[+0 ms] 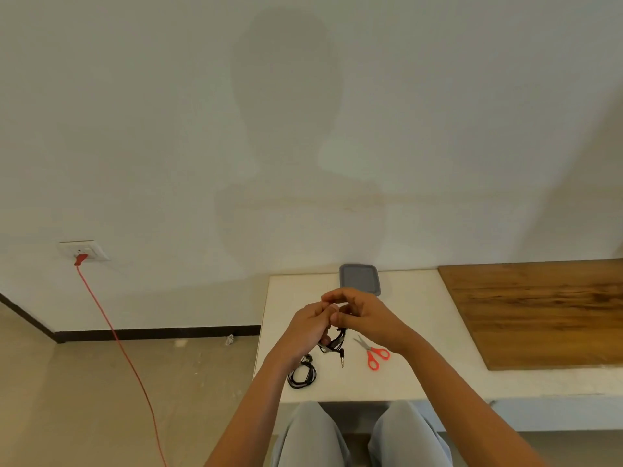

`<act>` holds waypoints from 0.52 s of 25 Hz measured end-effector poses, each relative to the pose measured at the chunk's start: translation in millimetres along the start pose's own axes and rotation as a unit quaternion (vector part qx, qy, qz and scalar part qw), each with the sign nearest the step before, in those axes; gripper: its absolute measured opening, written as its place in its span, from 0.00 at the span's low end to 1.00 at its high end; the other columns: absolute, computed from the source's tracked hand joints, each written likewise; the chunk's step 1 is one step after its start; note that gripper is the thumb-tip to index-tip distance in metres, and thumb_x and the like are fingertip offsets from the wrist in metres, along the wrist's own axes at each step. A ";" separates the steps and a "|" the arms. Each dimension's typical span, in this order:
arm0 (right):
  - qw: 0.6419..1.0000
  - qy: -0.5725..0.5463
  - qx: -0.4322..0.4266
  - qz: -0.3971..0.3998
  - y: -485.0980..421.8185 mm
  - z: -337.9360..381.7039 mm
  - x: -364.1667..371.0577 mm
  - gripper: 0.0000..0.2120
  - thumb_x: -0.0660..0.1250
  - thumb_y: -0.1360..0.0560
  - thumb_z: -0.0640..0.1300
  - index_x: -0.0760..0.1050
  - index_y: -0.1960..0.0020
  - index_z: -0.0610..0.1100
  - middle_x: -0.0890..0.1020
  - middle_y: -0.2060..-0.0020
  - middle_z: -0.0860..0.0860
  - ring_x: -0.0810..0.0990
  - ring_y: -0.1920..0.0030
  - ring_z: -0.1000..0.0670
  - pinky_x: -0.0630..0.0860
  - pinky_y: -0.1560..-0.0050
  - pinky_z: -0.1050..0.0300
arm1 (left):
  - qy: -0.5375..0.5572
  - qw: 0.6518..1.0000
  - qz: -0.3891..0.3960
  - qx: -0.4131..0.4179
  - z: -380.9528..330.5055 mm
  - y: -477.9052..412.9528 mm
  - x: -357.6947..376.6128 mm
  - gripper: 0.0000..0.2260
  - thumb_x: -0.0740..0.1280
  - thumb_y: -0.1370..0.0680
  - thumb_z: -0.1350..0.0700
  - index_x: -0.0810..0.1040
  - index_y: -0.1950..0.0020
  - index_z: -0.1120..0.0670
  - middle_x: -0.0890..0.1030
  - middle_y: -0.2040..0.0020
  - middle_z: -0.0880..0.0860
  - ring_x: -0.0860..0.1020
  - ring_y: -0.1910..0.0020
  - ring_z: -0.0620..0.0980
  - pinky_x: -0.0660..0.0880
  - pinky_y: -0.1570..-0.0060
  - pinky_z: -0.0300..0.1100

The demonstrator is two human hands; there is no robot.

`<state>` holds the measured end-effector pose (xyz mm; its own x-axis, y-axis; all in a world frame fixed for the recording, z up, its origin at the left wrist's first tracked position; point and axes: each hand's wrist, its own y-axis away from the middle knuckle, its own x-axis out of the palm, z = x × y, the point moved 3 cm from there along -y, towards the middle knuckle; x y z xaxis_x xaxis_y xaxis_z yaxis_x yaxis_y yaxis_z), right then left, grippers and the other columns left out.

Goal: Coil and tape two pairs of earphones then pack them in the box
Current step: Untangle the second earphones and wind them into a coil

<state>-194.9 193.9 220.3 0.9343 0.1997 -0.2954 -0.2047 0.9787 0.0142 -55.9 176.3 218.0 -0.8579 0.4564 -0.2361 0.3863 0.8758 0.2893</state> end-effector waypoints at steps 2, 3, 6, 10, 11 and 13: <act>0.999 0.035 0.008 -0.003 -4.1 -14.4 -0.2 0.16 0.69 0.25 0.42 0.75 0.38 0.48 0.83 0.49 0.54 0.82 0.50 0.56 0.78 0.49 0.63 | 0.016 1.000 -0.005 -0.007 10.6 -6.9 0.4 0.14 0.58 0.19 0.50 0.78 0.55 0.56 0.70 0.73 0.44 0.70 0.74 0.44 0.71 0.61 0.43; 0.999 0.046 0.011 -0.009 -7.0 -21.3 1.1 0.15 0.69 0.25 0.42 0.75 0.39 0.48 0.83 0.51 0.55 0.82 0.50 0.57 0.78 0.49 0.65 | 0.016 1.000 -0.008 -0.016 15.9 -11.8 0.3 0.14 0.58 0.19 0.49 0.79 0.53 0.57 0.70 0.74 0.43 0.70 0.73 0.44 0.71 0.61 0.42; 0.998 0.050 0.029 -0.036 -15.7 -45.3 8.5 0.14 0.68 0.25 0.40 0.74 0.42 0.52 0.83 0.55 0.59 0.82 0.52 0.61 0.76 0.53 0.71 | 0.011 0.998 -0.024 -0.059 30.5 -27.9 5.5 0.15 0.57 0.19 0.47 0.77 0.57 0.54 0.71 0.71 0.46 0.71 0.71 0.45 0.72 0.61 0.40; 0.994 -0.018 0.082 -0.063 -31.2 -101.4 16.2 0.14 0.71 0.28 0.43 0.76 0.43 0.51 0.85 0.53 0.56 0.83 0.51 0.56 0.79 0.46 0.61 | 0.042 0.990 -0.080 -0.110 61.9 -50.5 15.8 0.12 0.56 0.18 0.52 0.77 0.54 0.55 0.71 0.67 0.49 0.70 0.70 0.46 0.71 0.68 0.36; 0.991 -0.030 0.111 -0.073 -35.6 -120.4 15.3 0.13 0.72 0.28 0.44 0.77 0.44 0.49 0.85 0.52 0.55 0.83 0.50 0.55 0.79 0.44 0.58 | 0.062 0.986 -0.100 -0.122 70.5 -55.3 14.7 0.12 0.56 0.19 0.53 0.77 0.54 0.56 0.70 0.67 0.50 0.69 0.70 0.47 0.71 0.69 0.36; 0.978 0.029 0.171 -0.119 -44.7 -157.9 8.5 0.11 0.72 0.28 0.45 0.79 0.46 0.46 0.84 0.52 0.53 0.82 0.51 0.55 0.78 0.42 0.53 | 0.088 0.977 -0.136 -0.139 87.6 -66.6 8.2 0.11 0.58 0.20 0.54 0.75 0.57 0.57 0.67 0.68 0.51 0.67 0.69 0.48 0.70 0.68 0.39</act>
<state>-223.9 144.5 66.4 0.9232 -0.0293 -0.3831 0.1358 0.9576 0.2540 -58.9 135.5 115.6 -0.9703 0.1578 -0.1835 0.0504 0.8733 0.4846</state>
